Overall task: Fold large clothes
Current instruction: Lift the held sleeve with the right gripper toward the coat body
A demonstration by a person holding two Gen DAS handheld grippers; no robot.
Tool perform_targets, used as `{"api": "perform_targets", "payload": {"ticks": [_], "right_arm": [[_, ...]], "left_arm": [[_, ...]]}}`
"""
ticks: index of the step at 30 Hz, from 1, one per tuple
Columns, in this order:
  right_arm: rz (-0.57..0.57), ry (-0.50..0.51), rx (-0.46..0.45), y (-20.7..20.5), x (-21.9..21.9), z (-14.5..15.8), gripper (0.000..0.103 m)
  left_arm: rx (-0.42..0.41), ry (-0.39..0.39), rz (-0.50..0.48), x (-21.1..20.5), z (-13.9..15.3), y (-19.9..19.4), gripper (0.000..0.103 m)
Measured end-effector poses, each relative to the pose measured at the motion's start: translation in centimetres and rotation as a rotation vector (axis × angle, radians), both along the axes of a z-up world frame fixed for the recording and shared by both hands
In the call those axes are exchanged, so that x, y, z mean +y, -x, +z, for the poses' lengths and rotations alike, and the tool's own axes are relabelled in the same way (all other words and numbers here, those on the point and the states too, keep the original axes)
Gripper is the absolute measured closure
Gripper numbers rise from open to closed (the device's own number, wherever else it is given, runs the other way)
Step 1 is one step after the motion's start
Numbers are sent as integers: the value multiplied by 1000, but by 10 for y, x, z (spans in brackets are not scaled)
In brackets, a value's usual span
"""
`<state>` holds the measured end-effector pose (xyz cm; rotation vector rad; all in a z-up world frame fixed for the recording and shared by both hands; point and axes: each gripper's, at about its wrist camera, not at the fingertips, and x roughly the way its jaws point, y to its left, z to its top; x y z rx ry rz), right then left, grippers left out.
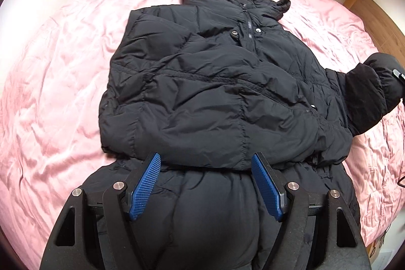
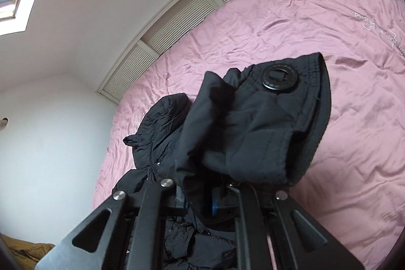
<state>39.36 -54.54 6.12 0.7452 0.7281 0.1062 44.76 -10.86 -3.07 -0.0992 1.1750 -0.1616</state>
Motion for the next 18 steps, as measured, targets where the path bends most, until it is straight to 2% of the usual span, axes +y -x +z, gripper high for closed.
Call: {"api": "perform_targets", "payload": {"ticks": [4, 9, 13, 18], "right_arm": [[96, 38, 7, -17, 54, 5, 92], [219, 93, 49, -35, 118, -7, 92], [306, 152, 94, -42, 161, -26, 92], [359, 196, 150, -52, 194, -52, 92]], "left_arm": [[5, -3, 39, 32, -3, 10, 30], [26, 0, 98, 72, -12, 20, 30], [40, 0, 128, 92, -20, 27, 30], [55, 4, 147, 103, -29, 33, 30]]}}
